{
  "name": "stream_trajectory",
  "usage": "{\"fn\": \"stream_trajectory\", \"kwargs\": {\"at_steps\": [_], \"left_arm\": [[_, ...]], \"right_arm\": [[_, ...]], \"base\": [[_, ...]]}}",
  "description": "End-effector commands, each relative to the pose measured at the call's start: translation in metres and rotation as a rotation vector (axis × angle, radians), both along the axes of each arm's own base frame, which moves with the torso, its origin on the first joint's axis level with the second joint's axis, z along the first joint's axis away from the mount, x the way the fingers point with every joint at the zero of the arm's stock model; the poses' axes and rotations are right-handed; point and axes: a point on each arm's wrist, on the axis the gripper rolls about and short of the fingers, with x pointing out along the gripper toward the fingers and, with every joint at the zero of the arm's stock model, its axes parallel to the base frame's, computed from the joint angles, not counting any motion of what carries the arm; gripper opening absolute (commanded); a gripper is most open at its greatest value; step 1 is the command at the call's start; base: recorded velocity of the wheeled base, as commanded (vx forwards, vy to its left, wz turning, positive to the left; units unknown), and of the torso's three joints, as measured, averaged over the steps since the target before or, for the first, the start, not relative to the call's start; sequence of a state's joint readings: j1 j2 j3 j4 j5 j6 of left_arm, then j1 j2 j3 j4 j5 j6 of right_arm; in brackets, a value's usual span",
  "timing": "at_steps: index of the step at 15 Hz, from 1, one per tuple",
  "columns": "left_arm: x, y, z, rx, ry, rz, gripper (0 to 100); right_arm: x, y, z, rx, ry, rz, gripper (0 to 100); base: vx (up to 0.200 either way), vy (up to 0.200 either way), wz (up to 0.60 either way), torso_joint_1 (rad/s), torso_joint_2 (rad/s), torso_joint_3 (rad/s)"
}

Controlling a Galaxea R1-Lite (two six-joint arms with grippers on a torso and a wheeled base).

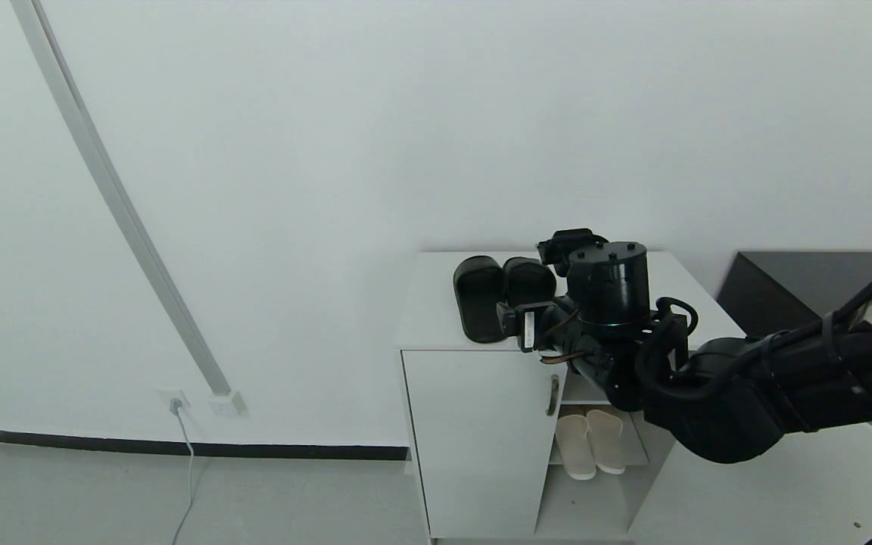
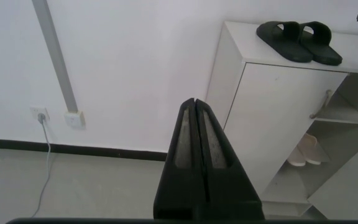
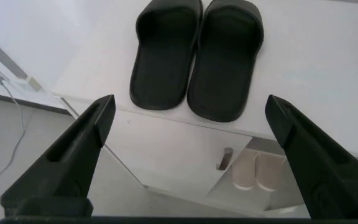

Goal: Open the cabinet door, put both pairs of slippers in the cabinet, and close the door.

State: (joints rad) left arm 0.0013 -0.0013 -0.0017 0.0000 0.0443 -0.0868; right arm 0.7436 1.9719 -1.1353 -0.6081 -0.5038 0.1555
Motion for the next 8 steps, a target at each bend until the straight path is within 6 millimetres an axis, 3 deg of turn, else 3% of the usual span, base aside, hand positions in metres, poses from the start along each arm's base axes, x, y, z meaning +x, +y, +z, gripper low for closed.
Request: {"fn": "stream_trajectory", "kwargs": {"at_steps": [1,8], "left_arm": [[0.000,0.000,0.000,-0.001,0.001,0.000,0],[0.000,0.000,0.000,-0.001,0.001,-0.001,0]], "right_arm": [[0.000,0.002,-0.004,0.007,0.011,0.001,100],[0.008,0.011,-0.047,-0.021,0.044,-0.019,100]], "base": [[0.200,0.000,0.00,0.002,0.01,0.002],[0.200,0.000,0.00,0.002,0.00,0.001]]}}
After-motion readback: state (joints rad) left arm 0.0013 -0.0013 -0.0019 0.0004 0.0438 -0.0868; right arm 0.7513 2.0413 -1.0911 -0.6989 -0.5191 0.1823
